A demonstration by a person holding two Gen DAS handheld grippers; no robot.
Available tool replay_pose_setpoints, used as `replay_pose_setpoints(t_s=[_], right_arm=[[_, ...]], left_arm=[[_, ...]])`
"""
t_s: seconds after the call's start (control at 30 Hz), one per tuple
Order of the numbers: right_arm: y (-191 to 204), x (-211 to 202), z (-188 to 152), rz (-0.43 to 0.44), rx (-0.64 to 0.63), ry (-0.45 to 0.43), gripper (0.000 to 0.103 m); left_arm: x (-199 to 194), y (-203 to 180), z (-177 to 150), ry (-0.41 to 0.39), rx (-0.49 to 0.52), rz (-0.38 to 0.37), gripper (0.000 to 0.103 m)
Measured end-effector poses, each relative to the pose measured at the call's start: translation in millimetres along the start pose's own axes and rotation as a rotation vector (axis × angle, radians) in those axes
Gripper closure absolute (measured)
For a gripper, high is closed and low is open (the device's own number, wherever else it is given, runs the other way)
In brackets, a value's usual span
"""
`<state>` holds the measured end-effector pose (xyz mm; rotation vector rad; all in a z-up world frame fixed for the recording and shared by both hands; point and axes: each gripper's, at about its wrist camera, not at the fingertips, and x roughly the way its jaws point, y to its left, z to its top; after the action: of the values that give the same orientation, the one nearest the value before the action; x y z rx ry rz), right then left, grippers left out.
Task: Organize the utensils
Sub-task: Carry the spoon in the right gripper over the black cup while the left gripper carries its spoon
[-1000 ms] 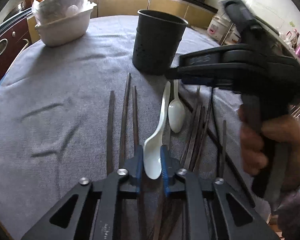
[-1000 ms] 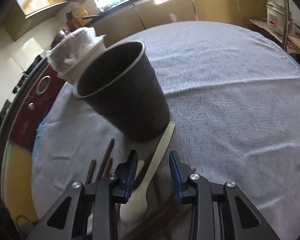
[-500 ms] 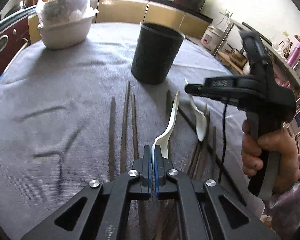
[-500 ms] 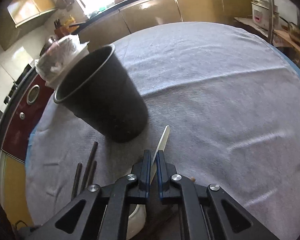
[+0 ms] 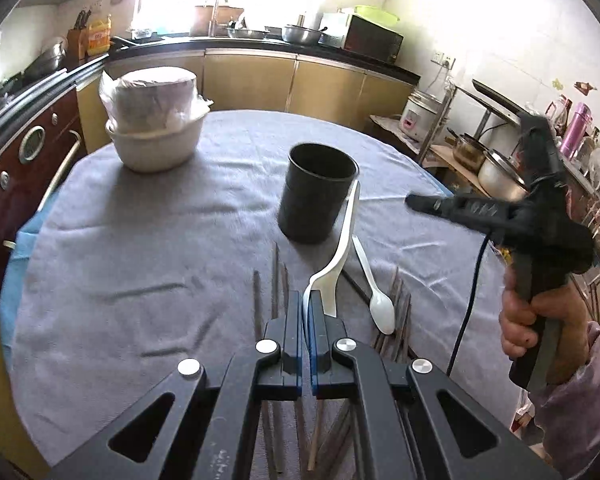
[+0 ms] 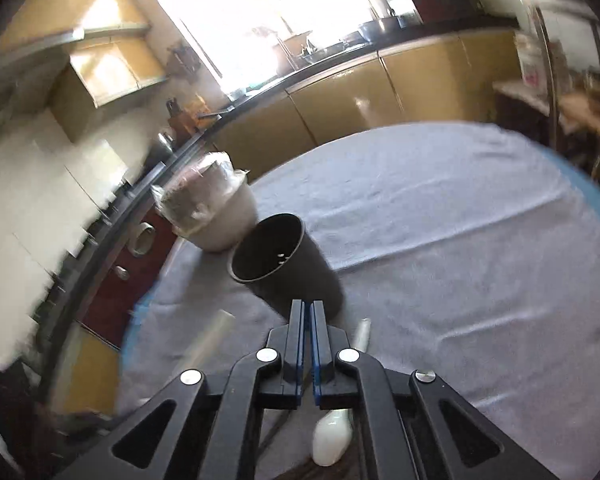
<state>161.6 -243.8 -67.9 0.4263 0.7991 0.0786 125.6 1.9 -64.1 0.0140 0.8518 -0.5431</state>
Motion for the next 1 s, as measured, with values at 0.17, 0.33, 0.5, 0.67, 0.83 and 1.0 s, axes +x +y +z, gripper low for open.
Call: replay_pose_setpoints(t_s=[0.17, 0.33, 0.5, 0.67, 0.83, 1.0], right_arm=[[-14, 53, -3, -0.110, 0.023, 0.178, 0.045], [-15, 97, -13, -0.186, 0.004, 0.287, 0.057], [6, 109, -22, -0.308, -0.118, 0.296, 0.090], [2, 94, -30, -0.266, -0.105, 0.275, 0.091], [-5, 52, -21, -0.135, -0.042, 0.168, 0.092], [-6, 2, -1, -0.010, 0.007, -0.008, 0.091]], left_arm=[[-3, 3, -6, 0.006, -0.019, 0.016, 0.100], [2, 11, -17, 0.032, -0.064, 0.030, 0.100], [-1, 16, -19, 0.024, -0.084, 0.045, 0.100], [-7, 16, -19, 0.010, -0.077, 0.039, 0.100], [-14, 16, -14, -0.003, -0.063, 0.036, 0.100], [-19, 18, -1, -0.034, -0.087, 0.023, 0.100]])
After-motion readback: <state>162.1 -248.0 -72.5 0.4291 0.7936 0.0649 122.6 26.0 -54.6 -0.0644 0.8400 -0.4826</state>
